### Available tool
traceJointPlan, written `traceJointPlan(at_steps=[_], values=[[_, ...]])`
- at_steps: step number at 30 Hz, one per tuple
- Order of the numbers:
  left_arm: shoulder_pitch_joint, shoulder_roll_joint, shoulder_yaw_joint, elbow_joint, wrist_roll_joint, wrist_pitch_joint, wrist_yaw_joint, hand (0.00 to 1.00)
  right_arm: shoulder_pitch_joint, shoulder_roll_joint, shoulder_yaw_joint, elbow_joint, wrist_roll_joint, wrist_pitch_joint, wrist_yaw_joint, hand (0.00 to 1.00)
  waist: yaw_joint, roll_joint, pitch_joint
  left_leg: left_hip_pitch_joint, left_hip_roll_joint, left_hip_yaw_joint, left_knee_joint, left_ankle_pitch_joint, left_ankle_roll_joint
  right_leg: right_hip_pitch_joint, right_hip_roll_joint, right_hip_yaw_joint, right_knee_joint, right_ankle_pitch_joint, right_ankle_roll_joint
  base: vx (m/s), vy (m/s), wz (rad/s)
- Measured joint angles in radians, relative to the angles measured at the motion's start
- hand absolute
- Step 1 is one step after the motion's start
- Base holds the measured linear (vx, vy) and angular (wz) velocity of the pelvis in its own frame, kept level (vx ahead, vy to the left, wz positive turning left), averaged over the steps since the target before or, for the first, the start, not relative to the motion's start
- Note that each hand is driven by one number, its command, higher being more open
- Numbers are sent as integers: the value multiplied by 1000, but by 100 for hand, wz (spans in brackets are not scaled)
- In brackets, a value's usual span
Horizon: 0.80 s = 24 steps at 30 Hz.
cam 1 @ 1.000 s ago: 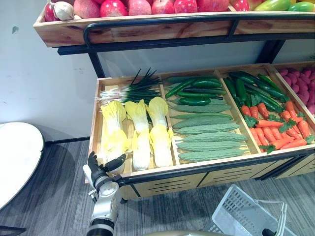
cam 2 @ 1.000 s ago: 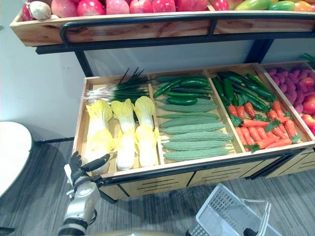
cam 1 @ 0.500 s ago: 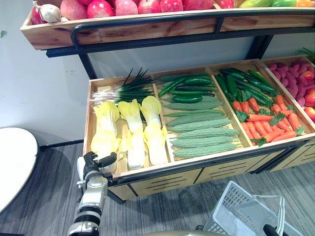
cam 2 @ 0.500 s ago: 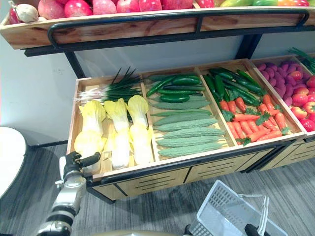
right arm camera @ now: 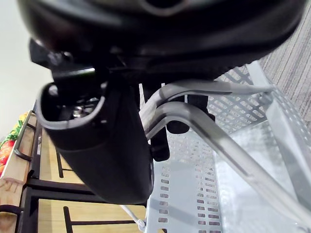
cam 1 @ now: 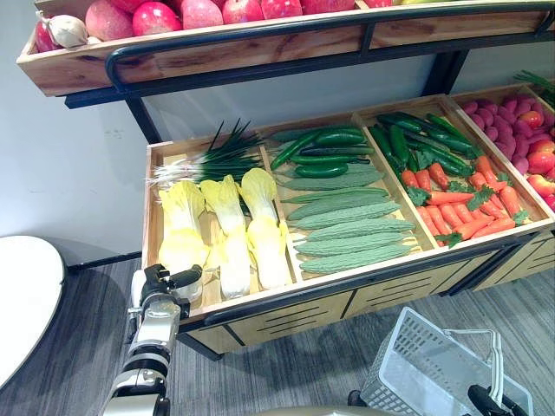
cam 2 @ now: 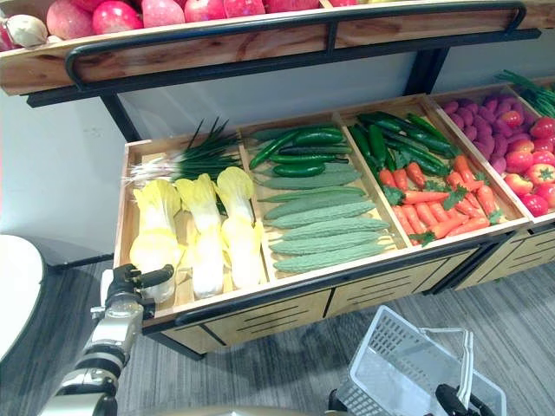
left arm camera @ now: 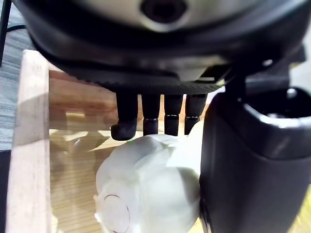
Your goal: Pick vegetable in the basket
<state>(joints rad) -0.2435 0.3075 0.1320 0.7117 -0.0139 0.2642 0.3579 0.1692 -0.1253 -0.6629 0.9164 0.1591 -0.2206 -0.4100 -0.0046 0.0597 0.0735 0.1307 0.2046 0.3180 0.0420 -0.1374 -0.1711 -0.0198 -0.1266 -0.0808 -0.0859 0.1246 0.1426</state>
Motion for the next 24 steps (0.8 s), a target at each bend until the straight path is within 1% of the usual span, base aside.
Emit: traceJointPlan(at_steps=[2,4,5,6,7,8,9,10,12,14,16,21,24], values=[[4,-1,-7,0,-39,-22,33,0,0,0,0,1,0,0,0,0,-2,4,3,1,-1,0,-2,0,0,0,0,0,0,0,0,0,0,0],[8,-12,-11,1,-115,-76,97,0,-1,0,0,1,0,1,0,0,-4,6,8,1,-2,-1,-3,1,1,0,-1,0,0,0,0,0,0,0],[15,-34,2,-14,-170,-113,158,0,-1,3,0,1,0,1,-1,0,-7,3,12,1,-2,-2,-5,1,1,0,-1,-2,0,-1,0,0,0,0],[22,-46,9,-29,-192,-129,185,0,-1,6,0,1,0,1,-4,0,-9,1,15,1,-2,-2,-6,1,1,0,-1,-3,0,-1,0,16,-3,3],[42,-69,17,-65,-257,-170,237,0,-1,15,0,1,0,1,-15,0,-11,-6,22,1,-2,-4,-6,1,1,0,-1,-5,1,-3,1,35,0,6],[63,-110,40,-101,-318,-192,274,0,-2,30,0,-1,0,1,-33,0,-13,-17,33,1,-3,-7,-6,2,1,2,-1,-9,1,-4,2,42,1,6],[77,-130,49,-123,-328,-215,291,0,-3,40,0,-3,0,1,-39,0,-13,-24,39,1,-3,-9,-7,2,1,3,-2,-11,1,-4,2,48,3,10],[108,-153,50,-196,-345,-262,329,0,-2,62,0,-9,1,1,-55,0,-13,-33,48,0,-4,-14,-6,3,1,6,-2,-18,1,-4,2,29,3,12],[147,-171,50,-286,-373,-306,351,0,-3,92,-1,-14,1,2,-75,0,-13,-53,61,2,-7,-25,-6,3,1,12,-4,-29,2,-6,3,48,8,14],[170,-187,52,-332,-415,-333,357,0,2,102,-1,-21,1,3,-80,0,-13,-57,63,8,-12,-27,-4,3,1,23,-10,-38,2,-7,5,50,23,12],[203,-245,57,-423,-492,-367,364,0,11,110,-1,-34,2,8,-82,0,-9,-59,61,9,-21,-32,-3,0,4,37,-25,-50,2,-16,17,37,28,17],[247,-316,60,-520,-528,-393,400,0,14,125,0,-41,2,13,-82,0,-3,-61,60,9,-20,-40,4,-5,7,38,-25,-58,30,-38,17,8,0,9],[272,-346,60,-583,-548,-410,429,0,23,126,0,-41,2,15,-82,0,0,-70,54,5,-17,-46,13,-10,9,38,-24,-62,36,-44,18,-3,-5,4]])
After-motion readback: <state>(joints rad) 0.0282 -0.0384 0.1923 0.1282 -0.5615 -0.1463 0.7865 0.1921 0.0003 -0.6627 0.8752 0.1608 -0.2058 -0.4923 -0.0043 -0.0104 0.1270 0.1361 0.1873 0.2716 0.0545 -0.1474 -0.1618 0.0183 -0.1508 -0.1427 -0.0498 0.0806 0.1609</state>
